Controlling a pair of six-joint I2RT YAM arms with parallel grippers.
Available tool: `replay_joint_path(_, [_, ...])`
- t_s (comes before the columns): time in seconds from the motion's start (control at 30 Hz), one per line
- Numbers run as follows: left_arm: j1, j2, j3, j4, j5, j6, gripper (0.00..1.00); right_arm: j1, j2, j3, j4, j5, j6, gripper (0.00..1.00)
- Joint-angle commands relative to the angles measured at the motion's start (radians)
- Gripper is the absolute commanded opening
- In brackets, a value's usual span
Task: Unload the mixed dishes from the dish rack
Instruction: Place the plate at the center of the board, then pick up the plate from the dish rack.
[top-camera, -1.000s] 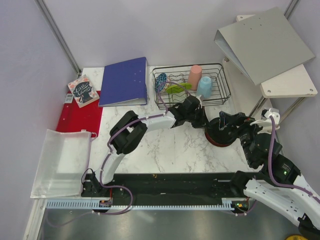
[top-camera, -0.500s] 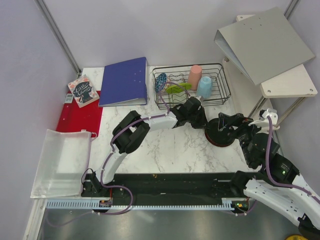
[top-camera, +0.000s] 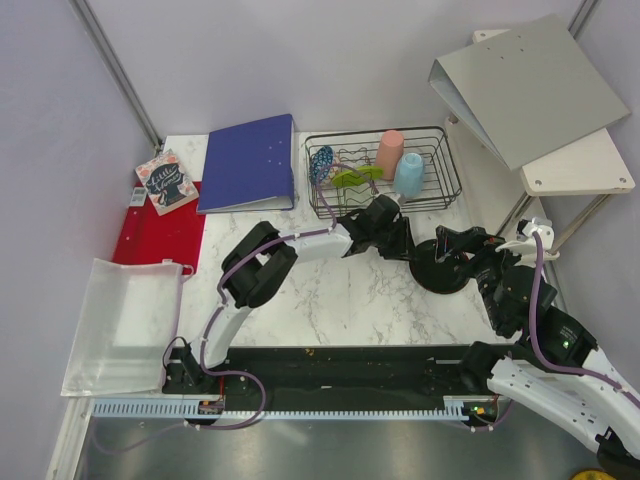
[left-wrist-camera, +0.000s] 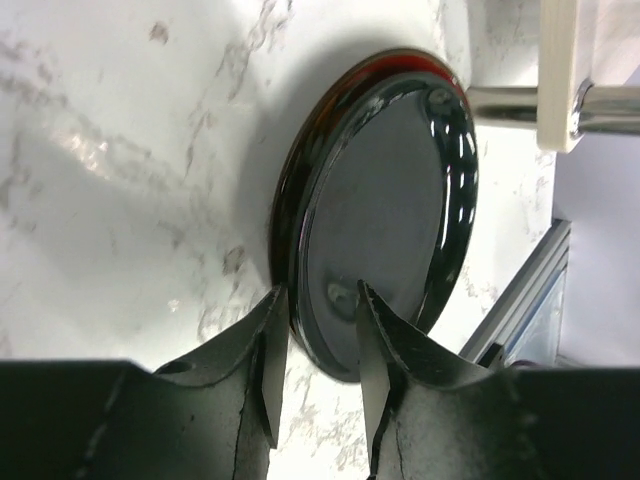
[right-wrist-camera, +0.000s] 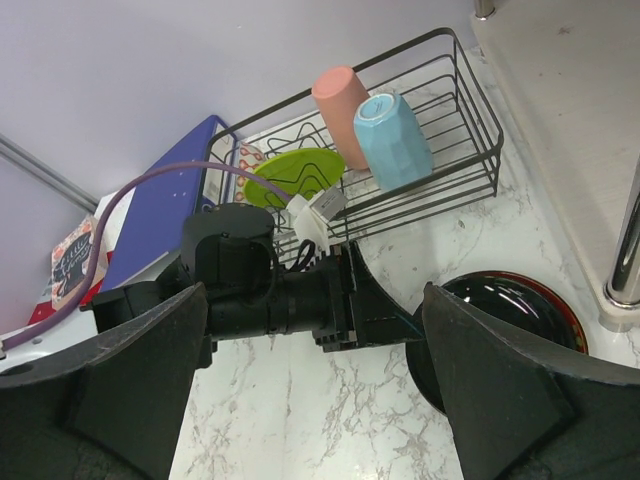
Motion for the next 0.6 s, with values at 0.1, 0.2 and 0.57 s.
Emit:
replay_joint_path(0.1, [-0.015, -0.17, -0.092, -0.121, -0.066, 0.127, 0.41, 0.0, 0.004, -0.016, 0.007, -0.007, 0.021, 0.95])
replay_joint_path(0.2, [-0.015, -0.228, -0.139, -0.141, -0.106, 0.167, 0.43, 0.0, 0.007, -0.021, 0.016, -0.01, 0.024, 0.95])
replay_joint_path(0.57, [-0.012, -0.596, -0.362, -0.176, -0.414, 0.36, 0.45, 0.0, 0.007, -0.047, 0.03, -0.012, 0.015, 0.96])
